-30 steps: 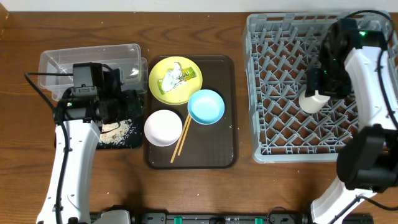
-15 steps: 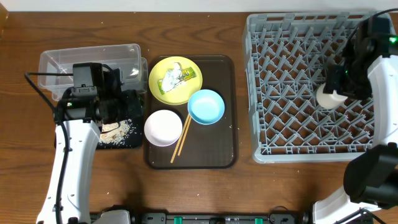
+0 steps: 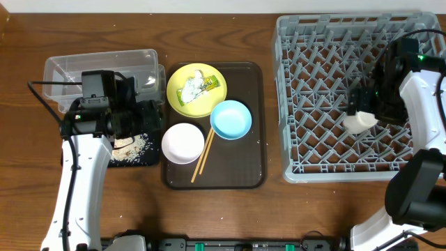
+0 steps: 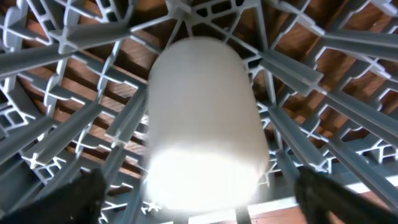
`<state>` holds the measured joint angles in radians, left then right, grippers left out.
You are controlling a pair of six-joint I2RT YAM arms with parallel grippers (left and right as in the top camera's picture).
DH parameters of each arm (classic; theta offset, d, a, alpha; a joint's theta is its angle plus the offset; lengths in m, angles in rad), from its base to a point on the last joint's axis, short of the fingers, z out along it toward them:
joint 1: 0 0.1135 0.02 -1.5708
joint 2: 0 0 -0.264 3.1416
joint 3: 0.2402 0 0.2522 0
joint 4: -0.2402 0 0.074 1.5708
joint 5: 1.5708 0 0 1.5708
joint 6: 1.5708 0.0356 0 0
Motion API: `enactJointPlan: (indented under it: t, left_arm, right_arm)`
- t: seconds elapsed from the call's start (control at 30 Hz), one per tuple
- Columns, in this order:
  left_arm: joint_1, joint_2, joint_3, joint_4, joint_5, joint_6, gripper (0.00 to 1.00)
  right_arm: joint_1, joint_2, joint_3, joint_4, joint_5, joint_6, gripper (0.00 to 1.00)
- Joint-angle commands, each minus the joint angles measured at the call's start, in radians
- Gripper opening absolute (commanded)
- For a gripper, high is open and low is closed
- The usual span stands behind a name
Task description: Sort waste into correct bins and load items into the dishwasher rack
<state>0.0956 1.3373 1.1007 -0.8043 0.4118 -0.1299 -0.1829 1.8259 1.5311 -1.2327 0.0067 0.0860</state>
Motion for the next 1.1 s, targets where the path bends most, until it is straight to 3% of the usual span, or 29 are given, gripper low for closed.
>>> enactJointPlan:
  t: [0.0, 0.27, 0.47, 0.7, 0.9, 1.07]
  left_arm:
    - [0.004, -0.011, 0.007, -0.004, -0.006, 0.006, 0.63]
    - [0.004, -0.011, 0.007, -0.059, -0.139, 0.003, 0.72]
    - [0.004, -0.011, 0.005, -0.097, -0.299, -0.093, 0.79]
    - [0.004, -0.011, 0.003, -0.107, -0.346, -0.164, 0.80]
    - [0.004, -0.011, 0.003, -0.107, -0.346, -0.164, 0.80]
    - [0.004, -0.011, 0.003, -0.107, -0.346, -0.164, 0.81]
  right_arm:
    - [0.006, -0.002, 0.022, -0.010, -0.054, -0.018, 0.99]
    - [0.031, -0.016, 0.189, -0.046, -0.229, -0.053, 0.99]
    - [0.150, -0.036, 0.251, 0.111, -0.519, -0.106, 0.99]
    - [0.396, 0.011, 0.247, 0.215, -0.376, -0.101, 0.97]
    - [0.580, 0.110, 0.247, 0.259, -0.138, -0.022, 0.84]
    - [0.658, 0.224, 0.247, 0.271, -0.134, 0.008, 0.69]
